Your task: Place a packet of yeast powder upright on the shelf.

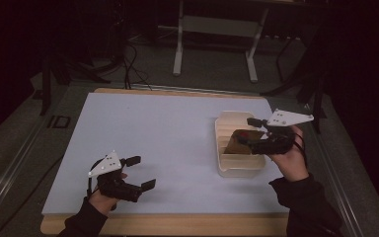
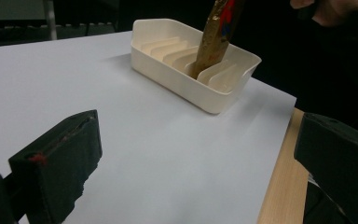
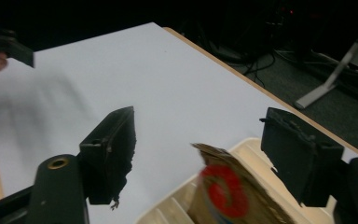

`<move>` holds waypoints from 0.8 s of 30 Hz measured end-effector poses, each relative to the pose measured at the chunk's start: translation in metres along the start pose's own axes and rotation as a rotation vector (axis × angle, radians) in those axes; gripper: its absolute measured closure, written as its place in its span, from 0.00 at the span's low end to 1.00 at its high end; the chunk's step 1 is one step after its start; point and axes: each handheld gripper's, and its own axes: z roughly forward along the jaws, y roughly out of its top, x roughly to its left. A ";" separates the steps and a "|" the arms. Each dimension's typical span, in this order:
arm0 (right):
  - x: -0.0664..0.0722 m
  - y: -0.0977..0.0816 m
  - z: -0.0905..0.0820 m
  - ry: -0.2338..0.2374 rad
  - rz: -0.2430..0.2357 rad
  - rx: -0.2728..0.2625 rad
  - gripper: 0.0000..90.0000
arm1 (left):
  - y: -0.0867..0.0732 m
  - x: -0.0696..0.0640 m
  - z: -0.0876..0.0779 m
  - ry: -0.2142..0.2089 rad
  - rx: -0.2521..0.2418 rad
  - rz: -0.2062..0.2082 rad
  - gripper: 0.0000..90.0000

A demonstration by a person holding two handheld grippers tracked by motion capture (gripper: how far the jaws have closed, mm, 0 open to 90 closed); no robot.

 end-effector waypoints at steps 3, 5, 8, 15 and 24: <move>0.011 0.002 -0.002 0.014 -0.010 -0.010 0.22 | 0.000 0.000 0.000 0.000 0.000 0.001 0.02; 0.020 0.003 -0.003 0.016 -0.016 -0.018 0.18 | 0.000 0.000 0.000 -0.001 -0.001 0.001 0.02; 0.025 0.002 -0.004 0.032 -0.006 -0.025 0.16 | 0.000 0.000 0.000 -0.001 -0.002 0.002 0.02; 0.042 -0.004 -0.005 0.091 0.005 -0.060 0.12 | 0.000 0.000 0.000 -0.001 -0.002 0.000 0.02; 0.056 -0.020 -0.004 0.095 0.048 -0.081 0.12 | 0.000 -0.001 0.000 -0.001 -0.001 0.004 0.02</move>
